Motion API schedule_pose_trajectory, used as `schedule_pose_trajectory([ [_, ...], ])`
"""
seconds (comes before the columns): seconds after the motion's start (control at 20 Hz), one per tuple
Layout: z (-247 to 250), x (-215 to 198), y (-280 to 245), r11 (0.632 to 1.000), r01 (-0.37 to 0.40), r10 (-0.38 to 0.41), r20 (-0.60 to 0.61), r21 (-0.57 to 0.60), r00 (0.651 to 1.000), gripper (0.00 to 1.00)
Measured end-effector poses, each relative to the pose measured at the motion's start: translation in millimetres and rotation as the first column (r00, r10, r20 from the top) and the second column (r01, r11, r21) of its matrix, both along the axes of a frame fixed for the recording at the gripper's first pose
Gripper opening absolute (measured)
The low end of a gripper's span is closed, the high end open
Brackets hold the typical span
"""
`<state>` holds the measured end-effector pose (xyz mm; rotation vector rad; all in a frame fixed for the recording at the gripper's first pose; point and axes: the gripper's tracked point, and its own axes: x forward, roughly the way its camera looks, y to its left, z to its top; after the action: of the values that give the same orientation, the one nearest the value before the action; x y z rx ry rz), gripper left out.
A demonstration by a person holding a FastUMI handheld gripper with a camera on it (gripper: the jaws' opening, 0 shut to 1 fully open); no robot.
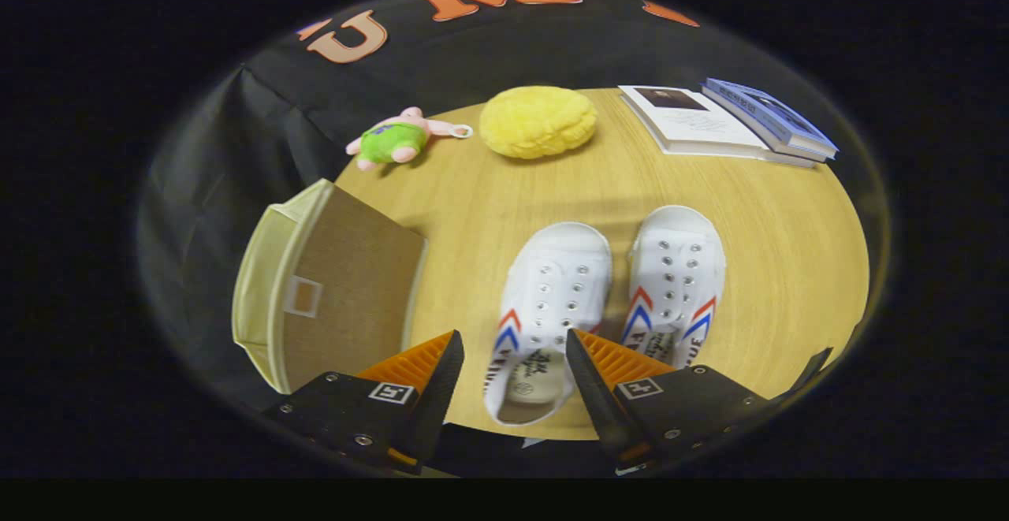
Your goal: Open the storage box then place both shoes into the box .Put the left shoe in first, then the right shoe, with the right side of both shoes facing outward in a uniform manner.
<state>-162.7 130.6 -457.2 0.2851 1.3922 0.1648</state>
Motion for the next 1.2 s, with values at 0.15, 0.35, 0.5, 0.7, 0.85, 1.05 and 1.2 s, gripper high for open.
schedule_pose_trajectory([
  [0.15, -20, -13, -13, 1.000, -0.012, 0.011, -0.028, -0.025, 1.000, 0.71],
  [0.35, -37, -15, -11, 0.999, -0.038, 0.037, -0.033, -0.035, 0.999, 0.59],
  [0.5, -50, -14, -1, 0.998, -0.055, 0.054, -0.035, -0.031, 0.998, 0.51],
  [0.7, -52, -13, -4, 0.998, 0.051, -0.048, -0.068, 0.041, 0.997, 0.43],
  [0.85, -50, -16, -7, 0.967, 0.224, -0.207, -0.138, 0.123, 0.969, 0.19],
  [1.05, -29, -11, 2, 0.945, 0.278, -0.257, -0.138, 0.172, 0.957, 0.07],
  [1.2, 11, 8, 26, 0.925, 0.286, -0.267, -0.107, 0.251, 0.958, 0.07],
])
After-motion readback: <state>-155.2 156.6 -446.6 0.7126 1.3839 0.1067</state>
